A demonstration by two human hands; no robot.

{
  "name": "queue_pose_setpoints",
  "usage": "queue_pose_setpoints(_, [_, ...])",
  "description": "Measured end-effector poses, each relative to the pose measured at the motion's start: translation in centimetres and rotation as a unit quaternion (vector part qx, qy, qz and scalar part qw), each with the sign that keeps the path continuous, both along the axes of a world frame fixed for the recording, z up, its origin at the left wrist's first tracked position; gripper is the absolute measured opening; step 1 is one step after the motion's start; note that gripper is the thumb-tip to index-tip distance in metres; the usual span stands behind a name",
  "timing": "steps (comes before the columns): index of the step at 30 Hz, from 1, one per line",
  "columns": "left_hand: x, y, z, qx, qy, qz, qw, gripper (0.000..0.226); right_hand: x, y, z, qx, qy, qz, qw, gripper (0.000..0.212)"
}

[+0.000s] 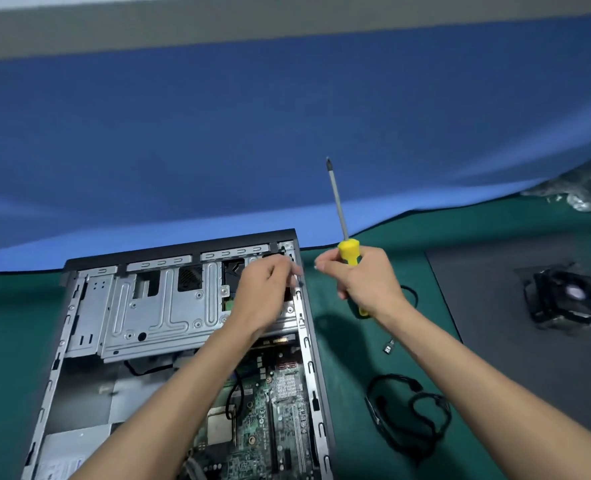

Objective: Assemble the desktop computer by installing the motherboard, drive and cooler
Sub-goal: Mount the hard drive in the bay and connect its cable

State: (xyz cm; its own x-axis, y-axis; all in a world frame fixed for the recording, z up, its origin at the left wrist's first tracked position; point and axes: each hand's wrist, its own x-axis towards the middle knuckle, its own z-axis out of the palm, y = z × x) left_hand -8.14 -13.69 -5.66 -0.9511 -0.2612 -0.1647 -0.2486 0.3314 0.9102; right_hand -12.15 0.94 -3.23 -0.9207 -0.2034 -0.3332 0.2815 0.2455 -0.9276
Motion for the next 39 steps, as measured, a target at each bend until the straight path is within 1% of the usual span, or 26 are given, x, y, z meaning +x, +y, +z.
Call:
queue_pose_setpoints(2, [0.2, 0.5, 1.6, 0.133, -0.015, 0.002, 0.991, 0.039, 1.1, -0.7, 1.4, -0.009, 0.014, 0.017, 1.000, 0.013])
queue_pose_setpoints(3, [0.4, 0.6, 2.3, 0.169, -0.023, -0.005, 0.985, 0.041, 1.6, -1.0, 1.9, -0.020, 0.018, 0.024, 0.999, 0.014])
queue_pose_setpoints(5, [1.0, 0.3, 3.4, 0.197, -0.037, -0.035, 0.979, 0.045, 2.4, -1.6, 2.8, -0.035, 0.025, 0.032, 0.999, 0.015])
queue_pose_setpoints(8, [2.0, -0.4, 4.3, 0.198, -0.066, -0.060, 0.976, 0.046, 3.2, -2.2, 3.5, -0.018, 0.038, 0.030, 0.999, 0.010])
queue_pose_setpoints(9, [2.3, -0.6, 4.6, 0.216, -0.072, -0.060, 0.972, 0.047, 3.4, -2.4, 3.7, -0.017, 0.041, 0.028, 0.999, 0.010])
queue_pose_setpoints(10, [2.6, -0.8, 4.7, 0.254, -0.073, -0.057, 0.963, 0.047, 3.7, -2.6, 3.9, -0.021, 0.042, 0.028, 0.998, 0.010])
queue_pose_setpoints(12, [3.2, -1.1, 4.8, 0.359, -0.058, -0.057, 0.930, 0.046, 4.0, -2.9, 4.5, -0.044, 0.042, 0.037, 0.997, 0.011])
queue_pose_setpoints(15, [3.9, -1.5, 4.8, 0.478, -0.027, -0.047, 0.877, 0.034, 4.2, -3.6, 5.6, -0.072, 0.044, 0.072, 0.994, 0.013])
queue_pose_setpoints(17, [4.2, -1.6, 4.7, 0.512, -0.009, -0.039, 0.858, 0.035, 4.3, -4.1, 6.1, -0.072, 0.044, 0.085, 0.993, 0.015])
queue_pose_setpoints(21, [4.5, -1.7, 4.5, 0.535, -0.002, 0.013, 0.845, 0.033, 4.5, -4.8, 6.5, -0.043, 0.052, 0.079, 0.995, 0.016])
queue_pose_setpoints(23, [4.5, -2.0, 4.4, 0.551, -0.017, 0.057, 0.832, 0.028, 4.5, -4.8, 6.4, 0.005, 0.066, 0.078, 0.995, 0.020])
queue_pose_setpoints(25, [4.7, -2.9, 4.4, 0.572, -0.022, 0.103, 0.814, 0.024, 4.4, -4.6, 6.2, 0.079, 0.070, 0.095, 0.990, 0.020])
queue_pose_setpoints(27, [4.9, -4.0, 4.3, 0.587, -0.013, 0.144, 0.797, 0.020, 4.3, -3.9, 5.9, 0.160, 0.089, 0.138, 0.973, 0.011])
queue_pose_setpoints(28, [5.0, -4.7, 4.3, 0.592, -0.006, 0.168, 0.788, 0.017, 4.3, -3.4, 5.8, 0.189, 0.119, 0.164, 0.961, 0.008])
queue_pose_setpoints(29, [5.2, -5.3, 4.2, 0.597, 0.003, 0.193, 0.779, 0.016, 4.2, -3.0, 5.7, 0.200, 0.155, 0.190, 0.948, 0.011])
queue_pose_setpoints(31, [5.5, -6.4, 4.0, 0.610, 0.020, 0.238, 0.756, 0.019, 4.1, -2.2, 6.0, 0.217, 0.212, 0.236, 0.923, 0.025])
queue_pose_setpoints(33, [5.9, -7.3, 4.0, 0.619, 0.030, 0.264, 0.739, 0.021, 3.9, -2.1, 6.4, 0.266, 0.251, 0.260, 0.894, 0.036])
queue_pose_setpoints(36, [6.6, -7.9, 4.2, 0.624, 0.033, 0.263, 0.735, 0.021, 3.9, -2.5, 6.4, 0.355, 0.290, 0.271, 0.846, 0.038])
queue_pose_setpoints(39, [7.1, -8.2, 4.2, 0.621, 0.034, 0.260, 0.738, 0.022, 3.9, -3.0, 6.0, 0.390, 0.314, 0.269, 0.823, 0.035])
